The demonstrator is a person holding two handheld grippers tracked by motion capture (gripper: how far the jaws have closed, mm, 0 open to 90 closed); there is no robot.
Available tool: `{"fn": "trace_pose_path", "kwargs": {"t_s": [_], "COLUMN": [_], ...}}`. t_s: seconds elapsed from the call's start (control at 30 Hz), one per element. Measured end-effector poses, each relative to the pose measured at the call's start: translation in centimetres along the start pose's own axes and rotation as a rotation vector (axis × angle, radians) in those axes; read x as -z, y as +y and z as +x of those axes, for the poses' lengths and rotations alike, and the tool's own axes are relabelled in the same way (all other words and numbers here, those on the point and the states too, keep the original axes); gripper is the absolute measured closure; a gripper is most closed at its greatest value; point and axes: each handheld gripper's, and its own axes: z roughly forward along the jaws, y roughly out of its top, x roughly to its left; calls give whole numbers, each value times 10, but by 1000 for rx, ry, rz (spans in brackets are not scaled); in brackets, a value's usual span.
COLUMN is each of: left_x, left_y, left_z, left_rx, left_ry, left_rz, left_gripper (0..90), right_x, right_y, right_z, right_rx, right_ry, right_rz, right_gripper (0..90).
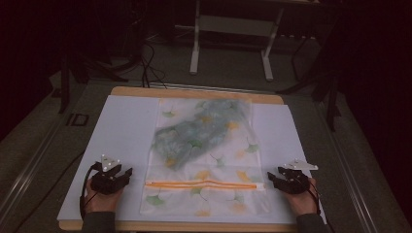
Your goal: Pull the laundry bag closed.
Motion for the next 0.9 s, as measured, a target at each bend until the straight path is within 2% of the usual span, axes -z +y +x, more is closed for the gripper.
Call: {"fn": "trace_pose_path", "kwargs": {"t_s": [0.17, 0.33, 0.53, 0.73, 0.9], "left_x": [2, 3, 5, 5, 4], "left_y": [-1, -2, -1, -1, 0], "left_z": [1, 5, 7, 5, 3], "left_rx": [1, 6, -6, -8, -13], "left_ry": [-16, -60, -71, -83, -84], "left_rz": [-3, 5, 7, 6, 26], "left_gripper": [555, 557, 576, 576, 586], "right_x": [1, 3, 4, 5, 4], "right_y": [3, 4, 5, 10, 12], "right_z": [3, 4, 4, 11, 21], "right_rx": [27, 30, 42, 65, 80], "right_ry": [9, 25, 57, 71, 99], "right_rz": [7, 8, -3, -3, -8], "right_gripper": [474, 480, 503, 524, 536]}}
